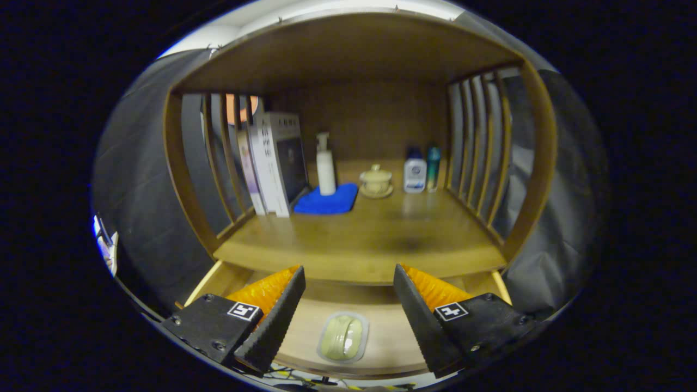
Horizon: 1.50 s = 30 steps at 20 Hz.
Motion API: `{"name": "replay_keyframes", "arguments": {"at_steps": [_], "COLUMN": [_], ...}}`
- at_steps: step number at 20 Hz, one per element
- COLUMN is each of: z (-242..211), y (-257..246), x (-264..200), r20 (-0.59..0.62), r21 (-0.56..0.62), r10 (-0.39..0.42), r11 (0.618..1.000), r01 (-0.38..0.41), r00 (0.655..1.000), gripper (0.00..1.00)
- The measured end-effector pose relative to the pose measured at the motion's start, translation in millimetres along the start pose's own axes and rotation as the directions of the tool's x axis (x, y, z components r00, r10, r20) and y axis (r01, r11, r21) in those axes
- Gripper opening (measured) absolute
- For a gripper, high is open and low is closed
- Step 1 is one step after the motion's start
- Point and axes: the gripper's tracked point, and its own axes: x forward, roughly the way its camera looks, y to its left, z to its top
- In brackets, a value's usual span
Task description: Pull open the drawer, take out the items inside it, and place them on the countertop above the cabinet.
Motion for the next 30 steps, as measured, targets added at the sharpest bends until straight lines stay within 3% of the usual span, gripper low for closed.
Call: {"name": "replay_keyframes", "arguments": {"at_steps": [3, 9, 13, 15, 16, 20, 30], "z": [-29.2, -88.0, -119.2, -133.3, -135.1, -132.7, -87.9], "y": [1.7, 8.1, 12.7, 14.5, 11.9, -4.8, -16.8], "x": [27.8, 43.2, 45.4, 46.3, 48.6, 52.5, 28.2], "r20": [-0.193, -0.469, -0.591, -0.647, -0.657, -0.645, -0.586], "r21": [-0.018, -0.033, -0.058, -0.007, 0.006, -0.021, -0.029], "r10": [-0.017, -0.036, -0.071, -0.056, -0.057, -0.100, -0.102], "r11": [1.000, 0.999, 0.997, 0.998, 0.997, 0.993, 0.994], "r01": [0.013, 0.023, 0.045, 0.067, 0.081, 0.113, 0.105], "r00": [0.981, 0.882, 0.803, 0.760, 0.752, 0.758, 0.804], "gripper": [1.00, 0.95, 0.81, 0.74, 0.64, 0.25, 0.20]}}
